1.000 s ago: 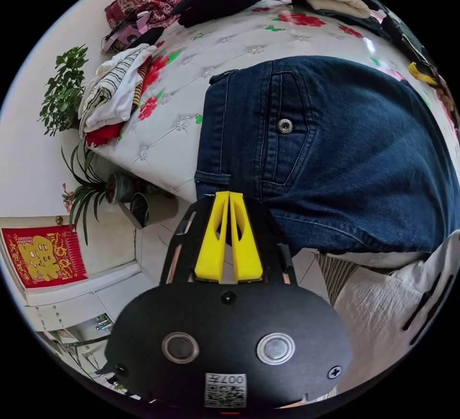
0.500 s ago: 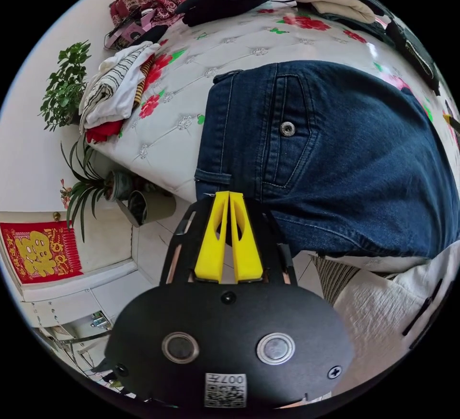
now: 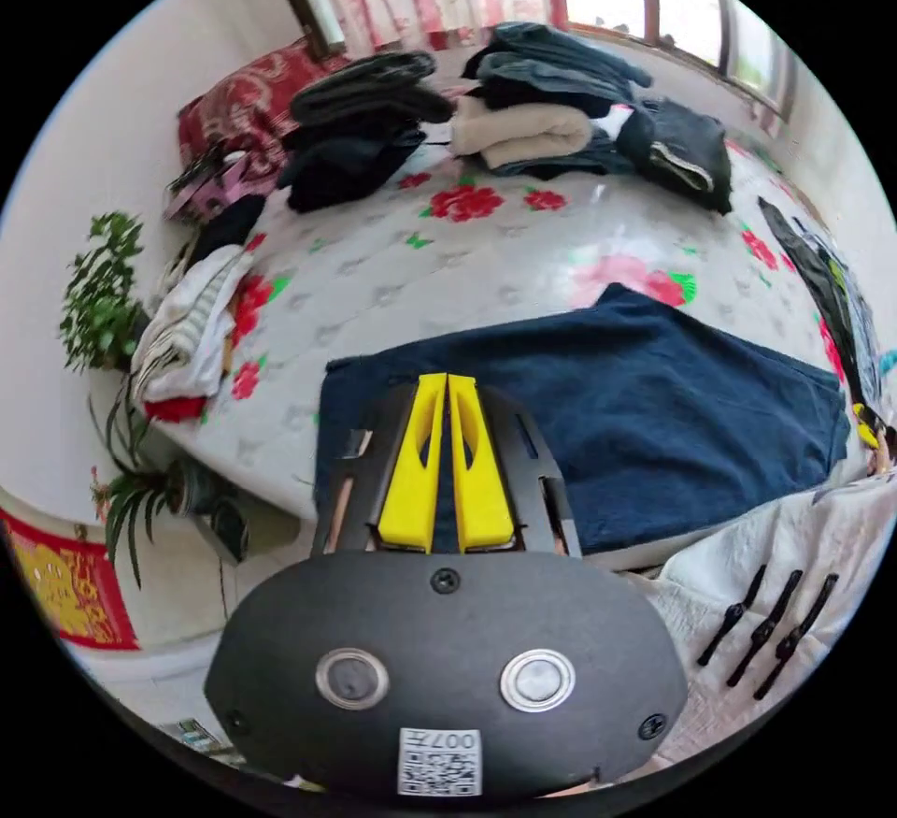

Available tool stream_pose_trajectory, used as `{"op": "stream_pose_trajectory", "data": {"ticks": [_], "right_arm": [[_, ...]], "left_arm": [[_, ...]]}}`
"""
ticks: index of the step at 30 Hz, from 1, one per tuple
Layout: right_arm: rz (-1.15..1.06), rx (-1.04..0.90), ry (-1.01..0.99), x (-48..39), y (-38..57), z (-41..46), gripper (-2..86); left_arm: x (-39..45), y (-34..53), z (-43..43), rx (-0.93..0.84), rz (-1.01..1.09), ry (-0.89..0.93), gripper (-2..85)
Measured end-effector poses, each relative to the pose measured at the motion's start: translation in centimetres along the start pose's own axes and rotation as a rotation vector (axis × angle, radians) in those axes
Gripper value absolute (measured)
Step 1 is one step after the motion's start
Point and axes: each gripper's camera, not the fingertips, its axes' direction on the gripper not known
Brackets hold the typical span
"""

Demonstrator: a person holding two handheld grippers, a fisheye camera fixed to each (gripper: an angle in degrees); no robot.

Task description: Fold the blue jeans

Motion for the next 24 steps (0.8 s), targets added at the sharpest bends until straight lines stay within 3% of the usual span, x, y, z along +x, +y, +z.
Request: {"op": "stream_pose_trajectory", "data": {"ticks": [2,5,10,11,15,18,22,24], "right_arm": [[0.07,-0.006,-0.047,1.9,0.1,0.9,12.0],[0.136,-0.073,-0.077,3.5,0.0,3.3,9.7],[0.017,-0.062,-0.081,2.8,-0.2,2.0,3.2],[-0.029,-0.033,-0.107,2.3,-0.2,1.0,2.3],[-0.181,0.195,-0.322,0.7,0.8,-4.8,1.0],[-0.247,0.374,-0.444,0.9,1.6,-8.5,1.1],[-0.137,0.378,-0.403,3.1,1.3,-6.9,2.5],[0.082,0.271,-0.257,5.9,1.1,-2.2,4.9]], "left_arm": [[5.7,-3.7,2.5,0.005,0.164,0.201,5.4],[13.0,-7.8,6.1,-0.063,0.327,0.313,7.1],[22.1,-10.6,11.4,-0.207,0.597,0.194,3.9],[22.6,-10.7,11.2,-0.148,0.626,0.187,0.5],[23.1,-11.0,11.3,-0.186,0.648,0.165,-0.7],[20.9,-10.9,9.0,-0.09,0.577,0.203,-0.9],[16.8,-11.4,5.5,0.059,0.402,0.227,-0.9],[16.4,-11.9,6.1,0.053,0.382,0.29,-0.9]]}}
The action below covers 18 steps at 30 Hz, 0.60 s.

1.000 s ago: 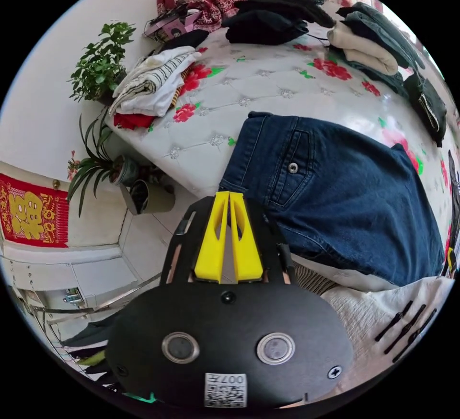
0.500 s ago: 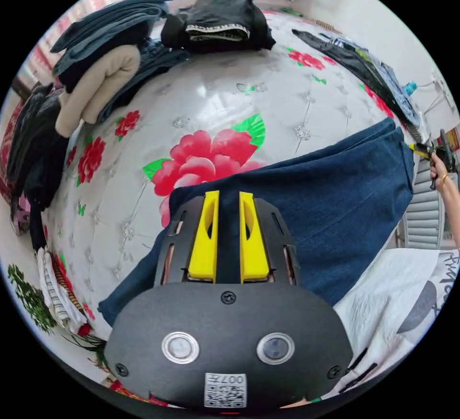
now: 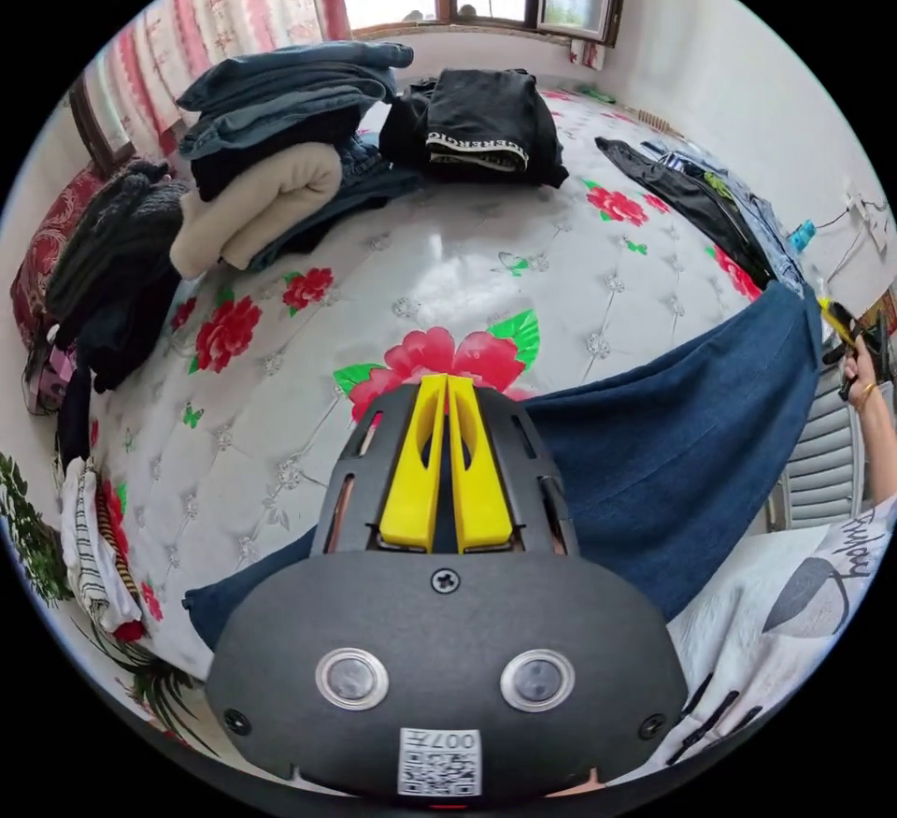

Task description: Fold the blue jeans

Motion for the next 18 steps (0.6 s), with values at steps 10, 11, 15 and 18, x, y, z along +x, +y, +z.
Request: {"op": "stream_pose_trajectory", "data": {"ticks": [10,11,15,18], "right_arm": [[0.091,-0.152,-0.012,1.6,3.7,3.5,12.9],[0.049,-0.162,0.011,0.3,3.3,4.3,13.6],[-0.116,-0.22,0.177,-5.1,2.1,8.9,16.3],[-0.162,-0.286,0.345,-6.1,2.3,12.3,16.8]], "left_arm": [[5.3,-0.5,4.5,-0.147,0.255,0.005,7.0],[6.0,-0.6,5.4,-0.202,0.291,-0.023,7.1],[7.2,-0.8,6.8,-0.255,0.336,-0.082,4.6],[7.4,-0.8,6.6,-0.261,0.291,-0.124,3.3]]}}
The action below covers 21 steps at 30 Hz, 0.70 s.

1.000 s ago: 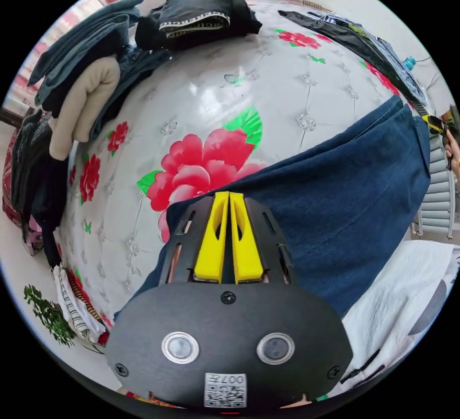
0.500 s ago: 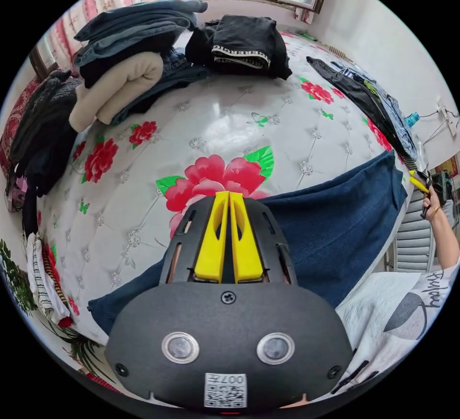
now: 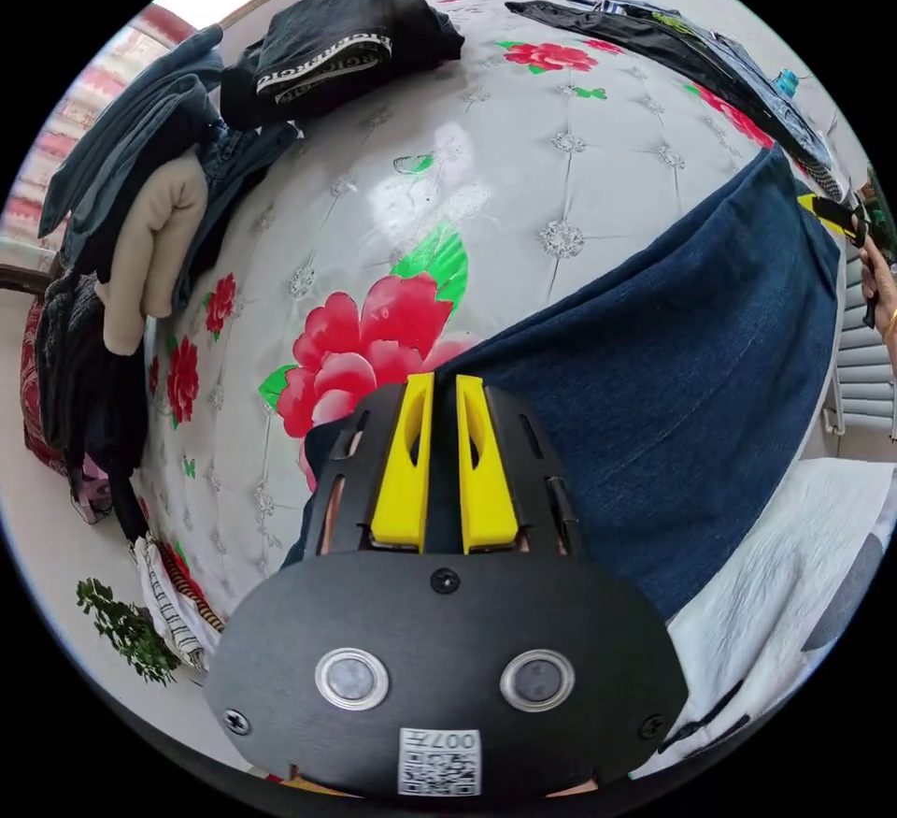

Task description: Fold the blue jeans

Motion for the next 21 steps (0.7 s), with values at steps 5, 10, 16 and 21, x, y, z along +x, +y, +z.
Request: {"op": "stream_pose_trajectory", "data": {"ticks": [5,10,16,21], "right_arm": [[0.039,0.027,0.102,4.2,3.0,-0.4,14.7],[0.222,0.08,-0.149,11.9,5.6,-2.1,12.0],[0.391,0.175,-0.619,16.9,7.4,0.3,10.2],[0.477,0.287,-0.744,17.9,6.4,2.2,9.2]], "left_arm": [[-0.7,2.8,-2.3,0.038,-0.07,-0.098,-0.8],[-4.0,9.1,-5.0,0.089,-0.253,-0.032,-0.9],[-9.8,20.9,-6.5,0.169,-0.697,0.251,-0.9],[-12.2,31.1,-7.3,0.212,-1.027,0.314,-0.7]]}}
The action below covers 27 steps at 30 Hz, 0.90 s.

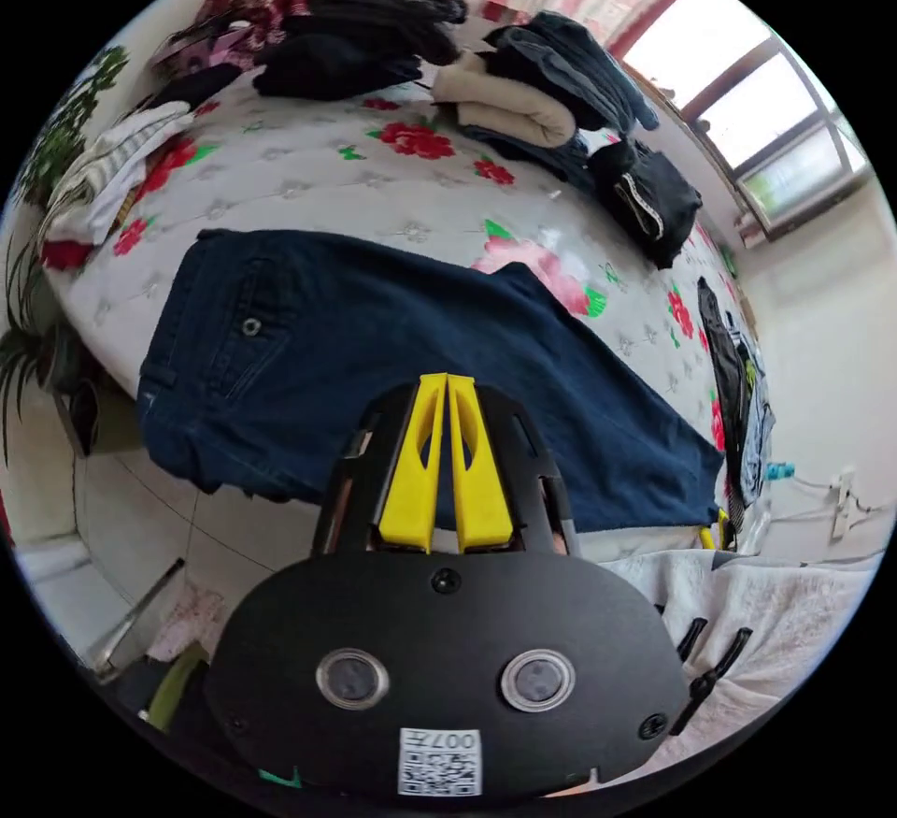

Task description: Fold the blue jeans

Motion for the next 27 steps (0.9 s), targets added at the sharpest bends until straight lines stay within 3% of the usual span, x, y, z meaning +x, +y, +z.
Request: {"op": "stream_pose_trajectory", "data": {"ticks": [7,10,16,18,21,22,24,27], "right_arm": [[0.144,-0.073,-0.044,-0.4,-3.9,3.8,4.5],[0.027,-0.101,-0.047,-4.7,-5.6,4.7,1.8],[-0.683,-0.333,-0.1,-24.2,-2.3,9.0,0.5],[-1.052,-0.456,-0.145,-31.7,4.4,11.2,0.6],[-1.419,-0.673,-0.229,-36.3,14.9,15.1,1.2],[-1.467,-0.725,-0.237,-36.3,17.0,16.2,1.4],[-1.553,-1.046,-0.163,-34.4,24.4,22.2,1.5],[-1.519,-1.411,-0.064,-31.3,29.3,27.0,1.5]], "left_arm": [[-11.6,5.4,-5.2,0.132,-0.369,-0.047,3.2],[-15.9,7.0,-6.2,0.18,-0.509,-0.012,5.7],[-24.1,9.7,-6.7,0.303,-0.768,0.12,8.4],[-26.3,10.4,-6.4,0.323,-0.833,0.151,8.9],[-29.2,11.1,-5.5,0.361,-0.899,0.24,10.0],[-30.0,11.1,-5.1,0.372,-0.908,0.269,10.6],[-31.1,10.9,-4.4,0.364,-0.912,0.295,11.5],[-32.6,10.5,-3.6,0.376,-0.925,0.334,12.4]]}}
